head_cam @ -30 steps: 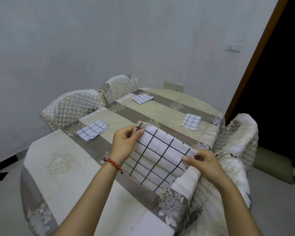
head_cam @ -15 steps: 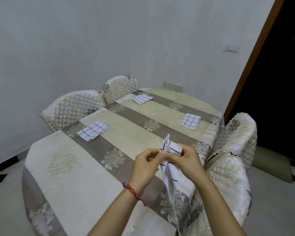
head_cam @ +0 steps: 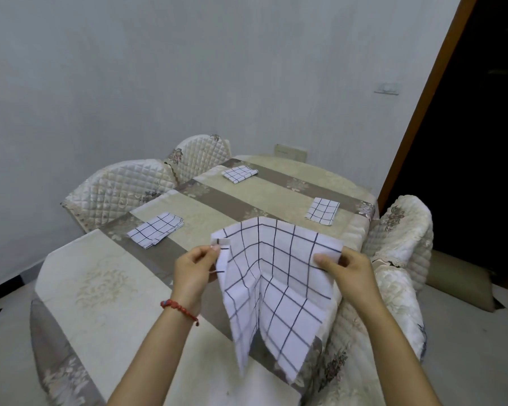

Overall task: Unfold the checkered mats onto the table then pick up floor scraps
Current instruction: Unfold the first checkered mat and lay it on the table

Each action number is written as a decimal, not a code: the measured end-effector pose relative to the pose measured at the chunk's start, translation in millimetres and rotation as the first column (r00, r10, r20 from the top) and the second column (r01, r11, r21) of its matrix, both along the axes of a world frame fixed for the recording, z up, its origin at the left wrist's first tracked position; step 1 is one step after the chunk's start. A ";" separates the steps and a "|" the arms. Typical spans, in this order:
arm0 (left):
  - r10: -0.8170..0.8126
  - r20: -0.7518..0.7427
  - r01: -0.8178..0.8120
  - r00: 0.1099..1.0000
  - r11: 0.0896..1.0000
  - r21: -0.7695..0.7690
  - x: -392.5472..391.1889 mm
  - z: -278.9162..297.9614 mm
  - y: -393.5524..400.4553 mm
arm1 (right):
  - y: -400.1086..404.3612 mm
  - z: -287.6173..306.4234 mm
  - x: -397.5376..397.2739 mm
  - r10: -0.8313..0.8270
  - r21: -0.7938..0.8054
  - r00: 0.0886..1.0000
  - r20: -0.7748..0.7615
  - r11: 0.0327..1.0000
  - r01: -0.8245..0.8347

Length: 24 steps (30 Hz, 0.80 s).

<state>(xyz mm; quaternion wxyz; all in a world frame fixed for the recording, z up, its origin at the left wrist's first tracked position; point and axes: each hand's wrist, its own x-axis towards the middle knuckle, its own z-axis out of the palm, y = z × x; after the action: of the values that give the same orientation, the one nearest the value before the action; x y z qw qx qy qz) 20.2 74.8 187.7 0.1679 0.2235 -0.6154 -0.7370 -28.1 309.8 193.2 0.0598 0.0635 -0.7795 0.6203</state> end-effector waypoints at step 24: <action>-0.573 0.000 0.397 0.819 0.566 -0.722 -22.9 31.4 39.8 | -24.4 21.5 -0.9 0.294 0.299 0.932 -0.214 0.928 -0.224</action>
<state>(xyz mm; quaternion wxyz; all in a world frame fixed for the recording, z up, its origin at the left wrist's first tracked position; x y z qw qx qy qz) -2.7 114.6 219.1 0.0997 -0.1240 -0.8578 -0.4886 -29.0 285.4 214.7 0.0671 0.2533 -0.8270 0.4974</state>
